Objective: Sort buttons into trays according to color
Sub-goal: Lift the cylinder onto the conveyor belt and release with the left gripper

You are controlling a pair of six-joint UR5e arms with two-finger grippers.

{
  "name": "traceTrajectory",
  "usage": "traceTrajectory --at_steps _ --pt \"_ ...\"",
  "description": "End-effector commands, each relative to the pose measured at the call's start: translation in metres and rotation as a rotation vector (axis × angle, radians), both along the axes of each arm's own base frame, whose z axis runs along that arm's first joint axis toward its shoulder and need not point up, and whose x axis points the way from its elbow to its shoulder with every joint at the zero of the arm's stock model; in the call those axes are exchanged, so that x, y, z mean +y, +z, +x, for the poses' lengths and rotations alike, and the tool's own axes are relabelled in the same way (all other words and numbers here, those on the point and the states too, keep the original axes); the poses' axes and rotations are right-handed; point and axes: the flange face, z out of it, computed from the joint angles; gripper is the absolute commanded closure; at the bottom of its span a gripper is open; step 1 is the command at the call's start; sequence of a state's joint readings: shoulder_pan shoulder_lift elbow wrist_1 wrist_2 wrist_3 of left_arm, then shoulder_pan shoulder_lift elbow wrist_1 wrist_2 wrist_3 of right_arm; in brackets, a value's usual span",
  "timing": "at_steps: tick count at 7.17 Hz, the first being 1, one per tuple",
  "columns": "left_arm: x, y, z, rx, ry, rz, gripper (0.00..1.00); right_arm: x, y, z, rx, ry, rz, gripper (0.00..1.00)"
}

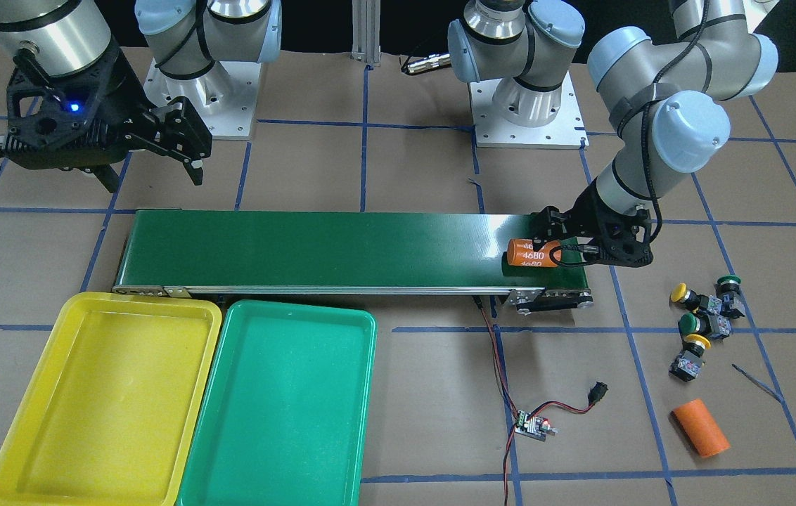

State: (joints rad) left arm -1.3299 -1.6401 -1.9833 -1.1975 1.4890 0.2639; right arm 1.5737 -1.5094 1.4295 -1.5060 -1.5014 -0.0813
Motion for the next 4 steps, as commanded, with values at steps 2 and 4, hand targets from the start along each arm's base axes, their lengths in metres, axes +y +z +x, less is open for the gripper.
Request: traceTrajectory --at_steps 2,4 --pt "-0.078 0.026 0.096 -0.017 0.031 -0.059 0.00 -0.001 -0.002 -0.002 0.000 -0.003 0.004 0.00" --pt "-0.155 0.032 0.160 -0.063 0.019 -0.113 0.00 0.000 -0.001 -0.001 0.000 -0.001 0.003 0.00"
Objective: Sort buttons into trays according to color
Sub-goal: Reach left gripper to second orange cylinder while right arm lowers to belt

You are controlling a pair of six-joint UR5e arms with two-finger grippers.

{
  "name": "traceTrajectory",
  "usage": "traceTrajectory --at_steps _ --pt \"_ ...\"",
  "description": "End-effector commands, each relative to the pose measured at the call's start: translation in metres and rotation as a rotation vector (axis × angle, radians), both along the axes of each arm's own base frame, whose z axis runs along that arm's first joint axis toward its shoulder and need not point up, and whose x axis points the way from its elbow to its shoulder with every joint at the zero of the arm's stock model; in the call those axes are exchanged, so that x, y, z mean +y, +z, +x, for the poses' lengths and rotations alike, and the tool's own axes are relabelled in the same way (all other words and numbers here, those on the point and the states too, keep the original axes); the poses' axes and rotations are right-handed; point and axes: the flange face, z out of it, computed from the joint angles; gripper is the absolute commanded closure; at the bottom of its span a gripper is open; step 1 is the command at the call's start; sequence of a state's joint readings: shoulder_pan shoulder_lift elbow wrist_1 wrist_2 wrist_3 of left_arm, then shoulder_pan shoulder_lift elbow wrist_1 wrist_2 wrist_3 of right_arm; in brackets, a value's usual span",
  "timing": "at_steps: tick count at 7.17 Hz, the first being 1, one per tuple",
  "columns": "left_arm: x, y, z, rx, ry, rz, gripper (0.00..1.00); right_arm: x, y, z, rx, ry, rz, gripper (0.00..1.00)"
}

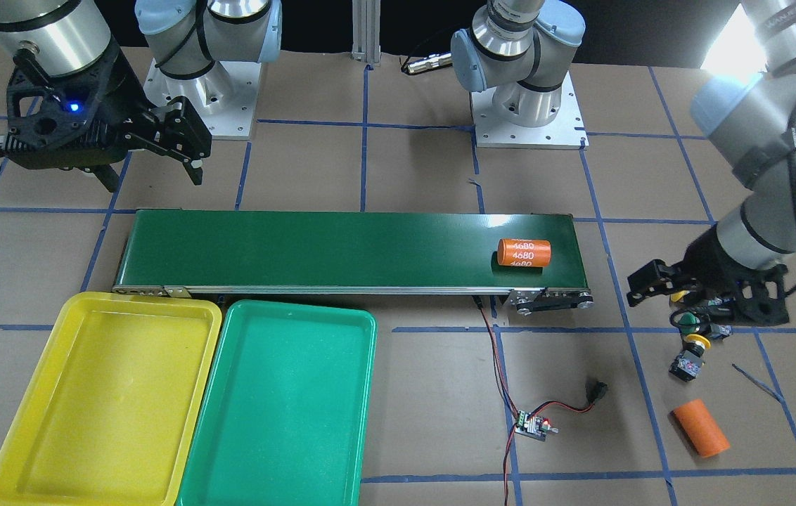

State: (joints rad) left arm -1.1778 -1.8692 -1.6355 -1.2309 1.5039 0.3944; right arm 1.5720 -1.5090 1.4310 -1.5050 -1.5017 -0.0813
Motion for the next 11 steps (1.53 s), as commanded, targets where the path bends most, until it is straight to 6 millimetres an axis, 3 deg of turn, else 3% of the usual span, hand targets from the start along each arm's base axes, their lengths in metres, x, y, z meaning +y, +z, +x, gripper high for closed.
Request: traceTrajectory --at_steps 1,2,4,5,7,9,10,11 --pt "-0.078 -0.016 0.053 -0.031 -0.029 -0.031 0.00 -0.001 -0.001 -0.001 0.000 0.000 0.001 0.00" --pt "-0.100 -0.050 0.065 -0.019 -0.125 -0.010 0.00 0.000 -0.001 -0.001 0.000 0.000 0.001 0.00" --pt "-0.123 -0.048 0.095 -0.038 -0.167 -0.046 0.00 0.000 0.000 0.000 0.000 0.029 -0.005 0.00" --pt "-0.128 -0.063 0.097 -0.028 -0.169 -0.034 0.00 0.001 -0.012 0.000 0.003 0.031 0.022 0.00" --pt "-0.140 -0.109 0.103 -0.032 -0.097 -0.047 0.00 0.010 -0.057 -0.001 0.006 0.030 0.102 0.00" --pt "-0.139 -0.127 0.102 -0.015 0.085 -0.007 0.00 0.044 -0.068 -0.002 0.021 0.032 0.139 0.00" --pt "-0.134 -0.146 0.099 0.001 0.088 0.022 0.00 0.078 -0.087 -0.004 0.036 0.034 0.177 0.00" --pt "-0.133 -0.151 0.099 0.003 0.122 0.033 0.00 0.108 -0.107 -0.003 0.026 0.064 0.200 0.00"
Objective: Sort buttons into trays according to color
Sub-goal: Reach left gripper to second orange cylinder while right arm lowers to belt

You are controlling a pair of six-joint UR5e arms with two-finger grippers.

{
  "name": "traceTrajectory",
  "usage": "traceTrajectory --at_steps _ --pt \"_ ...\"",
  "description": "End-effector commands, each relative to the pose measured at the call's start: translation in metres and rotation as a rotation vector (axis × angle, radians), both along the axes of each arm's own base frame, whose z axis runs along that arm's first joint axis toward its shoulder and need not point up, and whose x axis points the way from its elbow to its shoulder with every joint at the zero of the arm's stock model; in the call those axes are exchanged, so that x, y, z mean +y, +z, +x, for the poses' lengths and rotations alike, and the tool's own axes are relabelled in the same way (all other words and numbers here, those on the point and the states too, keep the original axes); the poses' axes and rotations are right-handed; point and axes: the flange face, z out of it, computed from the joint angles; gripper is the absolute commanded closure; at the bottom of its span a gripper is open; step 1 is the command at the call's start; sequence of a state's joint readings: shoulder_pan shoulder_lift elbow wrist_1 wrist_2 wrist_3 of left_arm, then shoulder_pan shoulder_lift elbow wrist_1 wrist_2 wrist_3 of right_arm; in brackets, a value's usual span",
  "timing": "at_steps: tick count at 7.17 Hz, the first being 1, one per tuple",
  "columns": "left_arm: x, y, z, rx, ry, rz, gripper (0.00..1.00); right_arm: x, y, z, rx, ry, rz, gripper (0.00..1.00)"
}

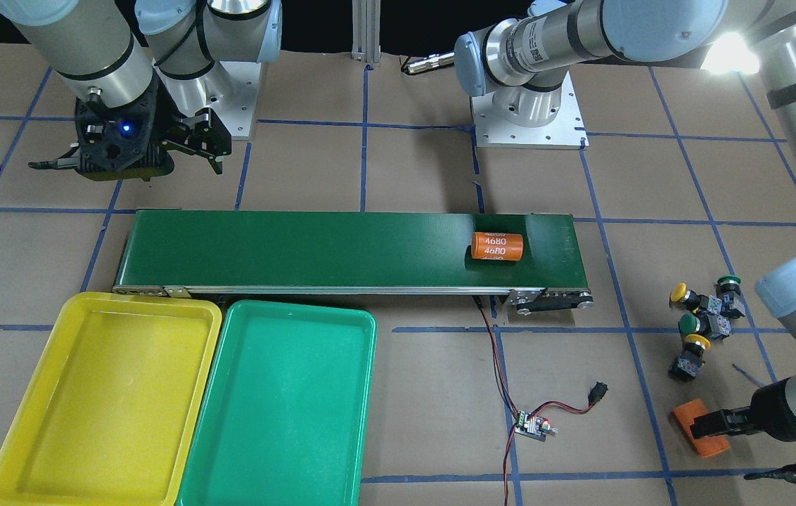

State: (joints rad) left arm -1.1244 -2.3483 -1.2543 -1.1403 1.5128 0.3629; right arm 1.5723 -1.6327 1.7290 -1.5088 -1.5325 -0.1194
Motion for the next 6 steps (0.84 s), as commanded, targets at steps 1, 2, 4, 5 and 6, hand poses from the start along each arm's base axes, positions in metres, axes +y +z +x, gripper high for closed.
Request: traceTrajectory --at_steps 1,2,4,5,6 --pt "0.003 -0.014 -0.002 0.015 0.055 0.022 0.00 0.052 -0.035 0.000 -0.020 0.108 -0.007 0.00" --pt "0.004 -0.015 -0.001 0.005 0.041 0.027 0.27 0.057 -0.048 0.001 -0.040 0.249 -0.056 0.00" --pt "0.007 0.001 -0.002 -0.001 0.033 0.018 0.83 0.052 -0.063 0.001 -0.071 0.618 -0.159 0.00" --pt "0.010 0.023 -0.005 0.005 0.043 0.039 0.85 0.049 -0.064 0.000 -0.068 0.718 -0.196 0.00" --pt "0.020 0.049 -0.025 0.020 0.099 0.089 0.86 0.051 -0.068 0.000 -0.077 0.845 -0.203 0.00"
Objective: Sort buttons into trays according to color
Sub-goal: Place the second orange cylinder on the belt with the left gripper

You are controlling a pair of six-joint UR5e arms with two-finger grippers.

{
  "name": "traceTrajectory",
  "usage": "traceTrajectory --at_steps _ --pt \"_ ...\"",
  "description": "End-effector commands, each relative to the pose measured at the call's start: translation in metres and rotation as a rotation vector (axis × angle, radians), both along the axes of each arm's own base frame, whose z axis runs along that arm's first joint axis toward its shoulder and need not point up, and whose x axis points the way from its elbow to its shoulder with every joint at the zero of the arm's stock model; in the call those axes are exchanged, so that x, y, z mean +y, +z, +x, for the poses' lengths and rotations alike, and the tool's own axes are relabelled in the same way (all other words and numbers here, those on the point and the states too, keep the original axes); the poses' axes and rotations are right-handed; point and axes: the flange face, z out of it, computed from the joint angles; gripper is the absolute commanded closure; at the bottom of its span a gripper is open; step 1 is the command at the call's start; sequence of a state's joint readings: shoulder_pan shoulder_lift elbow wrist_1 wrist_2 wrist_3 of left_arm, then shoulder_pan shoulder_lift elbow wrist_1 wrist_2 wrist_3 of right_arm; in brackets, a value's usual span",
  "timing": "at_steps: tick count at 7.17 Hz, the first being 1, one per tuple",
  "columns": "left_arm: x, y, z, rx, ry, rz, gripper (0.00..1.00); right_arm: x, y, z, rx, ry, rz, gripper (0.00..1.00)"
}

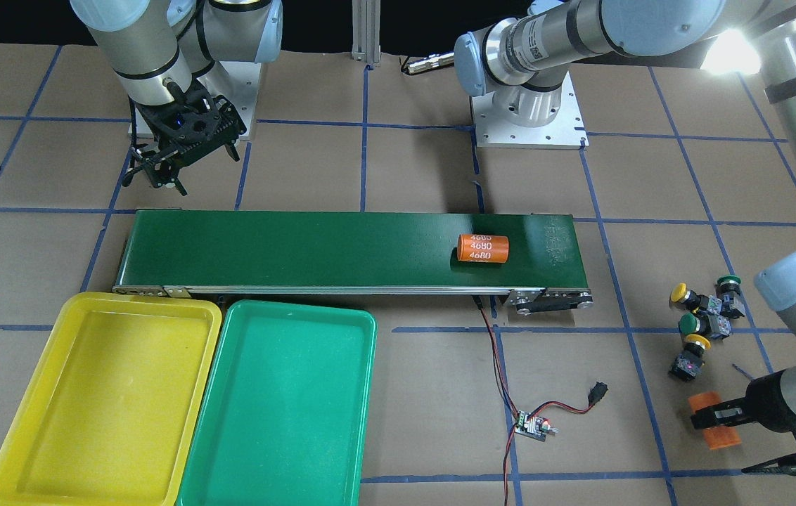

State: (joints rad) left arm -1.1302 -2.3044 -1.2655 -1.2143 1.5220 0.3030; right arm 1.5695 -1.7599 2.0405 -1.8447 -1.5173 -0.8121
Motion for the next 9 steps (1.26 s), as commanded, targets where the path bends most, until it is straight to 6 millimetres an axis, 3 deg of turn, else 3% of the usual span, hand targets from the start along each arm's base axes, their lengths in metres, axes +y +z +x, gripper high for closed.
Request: traceTrajectory --at_steps 1,3,5,6,8,9 --pt "0.019 0.055 -0.040 0.010 0.116 0.051 0.87 0.000 -0.004 -0.001 0.000 0.274 -0.043 0.00" --pt "0.075 0.082 -0.082 0.001 0.314 0.120 0.89 -0.001 -0.011 -0.003 0.015 0.474 -0.073 0.00" --pt "0.153 0.096 -0.129 -0.014 0.505 0.184 0.90 0.001 -0.037 -0.023 0.042 0.538 -0.122 0.00" --pt "0.180 0.094 -0.156 -0.029 0.597 0.214 0.90 0.000 -0.044 -0.035 0.044 0.602 -0.130 0.00" --pt "0.232 0.078 -0.241 -0.098 0.777 0.277 0.89 0.000 -0.053 -0.056 0.037 0.627 -0.115 0.00" --pt "0.253 0.053 -0.276 -0.126 0.775 0.303 0.89 -0.001 -0.054 -0.058 0.035 0.615 -0.117 0.00"
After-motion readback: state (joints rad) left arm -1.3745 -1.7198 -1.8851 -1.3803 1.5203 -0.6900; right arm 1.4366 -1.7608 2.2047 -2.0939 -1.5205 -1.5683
